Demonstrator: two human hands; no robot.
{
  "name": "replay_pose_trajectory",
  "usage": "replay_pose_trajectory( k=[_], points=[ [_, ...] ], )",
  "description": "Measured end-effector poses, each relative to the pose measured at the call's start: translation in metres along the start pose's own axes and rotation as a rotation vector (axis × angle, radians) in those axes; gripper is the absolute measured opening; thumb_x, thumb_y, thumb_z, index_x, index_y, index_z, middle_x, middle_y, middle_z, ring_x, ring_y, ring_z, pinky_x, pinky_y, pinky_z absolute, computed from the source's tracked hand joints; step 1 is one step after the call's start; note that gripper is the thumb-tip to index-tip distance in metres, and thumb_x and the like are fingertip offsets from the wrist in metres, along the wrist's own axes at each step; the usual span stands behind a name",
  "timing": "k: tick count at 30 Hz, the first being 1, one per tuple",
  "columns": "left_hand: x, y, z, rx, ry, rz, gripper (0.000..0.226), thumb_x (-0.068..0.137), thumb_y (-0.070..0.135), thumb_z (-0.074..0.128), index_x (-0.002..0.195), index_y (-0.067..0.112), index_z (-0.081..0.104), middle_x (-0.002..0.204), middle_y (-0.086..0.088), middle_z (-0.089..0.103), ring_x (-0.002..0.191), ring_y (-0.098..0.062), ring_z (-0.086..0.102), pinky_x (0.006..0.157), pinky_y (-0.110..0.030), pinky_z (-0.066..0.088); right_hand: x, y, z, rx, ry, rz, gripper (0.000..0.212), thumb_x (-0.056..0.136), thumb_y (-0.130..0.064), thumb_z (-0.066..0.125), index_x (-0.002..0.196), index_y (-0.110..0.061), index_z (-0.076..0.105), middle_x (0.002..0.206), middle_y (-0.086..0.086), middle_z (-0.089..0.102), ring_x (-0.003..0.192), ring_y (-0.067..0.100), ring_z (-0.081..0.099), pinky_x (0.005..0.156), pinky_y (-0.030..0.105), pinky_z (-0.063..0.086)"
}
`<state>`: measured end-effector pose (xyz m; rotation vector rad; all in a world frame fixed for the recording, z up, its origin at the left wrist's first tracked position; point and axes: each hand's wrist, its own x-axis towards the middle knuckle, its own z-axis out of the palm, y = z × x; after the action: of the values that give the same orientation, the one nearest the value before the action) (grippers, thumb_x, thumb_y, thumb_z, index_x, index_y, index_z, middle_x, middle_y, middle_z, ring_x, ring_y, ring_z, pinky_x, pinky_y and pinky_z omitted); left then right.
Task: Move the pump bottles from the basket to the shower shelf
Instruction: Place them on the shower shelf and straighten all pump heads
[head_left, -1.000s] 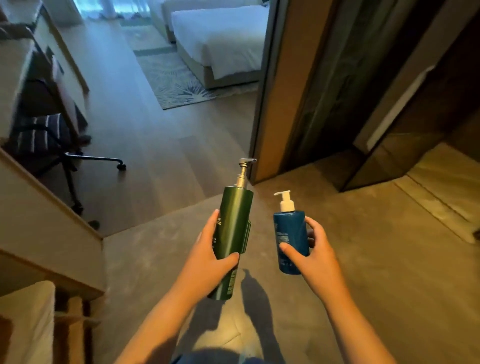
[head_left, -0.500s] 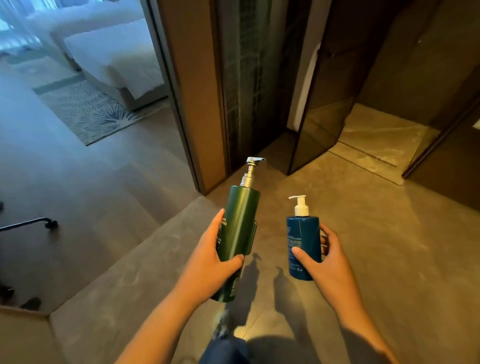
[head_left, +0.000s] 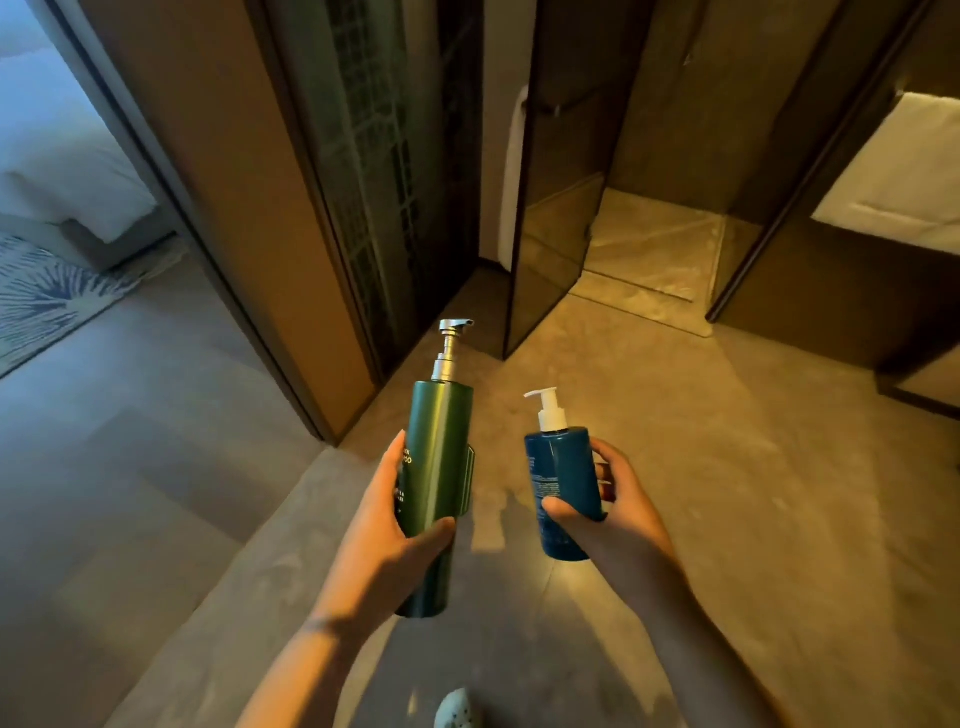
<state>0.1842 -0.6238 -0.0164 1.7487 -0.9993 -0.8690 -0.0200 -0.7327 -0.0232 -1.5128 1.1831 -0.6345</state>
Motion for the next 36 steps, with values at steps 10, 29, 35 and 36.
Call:
replay_pose_trajectory(
  k=[10,29,35,36],
  points=[
    [0.103,0.023,0.063,0.032,-0.209,0.071,0.095,0.078,0.008,0.071,0.13,0.067,0.017,0.113,0.024,0.047,0.096,0.019,0.049,0.059,-0.003,0.044,0.041,0.011,-0.052,-0.131,0.229,0.053,0.065,0.075,-0.046,0.072,0.126,-0.05,0.031,0.114,-0.027,0.051,0.103,-0.008,0.052,0.071,0.014,0.044],
    [0.293,0.156,0.28,0.089,-0.335,0.093,0.09,0.08,0.024,0.07,0.125,0.065,0.004,0.116,0.025,0.037,0.097,0.008,0.046,0.077,-0.019,0.04,0.236,0.053,-0.291,0.047,0.35,0.087,0.065,0.076,-0.032,0.076,0.122,-0.052,0.035,0.107,-0.029,0.054,0.091,-0.015,0.055,0.055,0.008,0.048],
    [0.337,0.162,0.302,0.08,-0.347,0.037,0.088,0.08,0.025,0.07,0.117,0.073,0.006,0.112,0.032,0.038,0.103,-0.002,0.051,0.077,-0.025,0.043,0.283,0.067,-0.314,0.085,0.329,0.145,0.064,0.076,-0.031,0.076,0.122,-0.05,0.036,0.111,-0.024,0.054,0.096,-0.001,0.057,0.062,0.014,0.049],
    [0.346,0.163,0.305,0.073,-0.343,0.029,0.089,0.08,0.025,0.07,0.116,0.075,0.006,0.112,0.033,0.038,0.102,-0.001,0.051,0.075,-0.022,0.043,0.292,0.069,-0.316,0.085,0.319,0.154,0.064,0.076,-0.03,0.076,0.121,-0.051,0.036,0.111,-0.024,0.054,0.096,0.0,0.057,0.063,0.016,0.049]
  ],
)
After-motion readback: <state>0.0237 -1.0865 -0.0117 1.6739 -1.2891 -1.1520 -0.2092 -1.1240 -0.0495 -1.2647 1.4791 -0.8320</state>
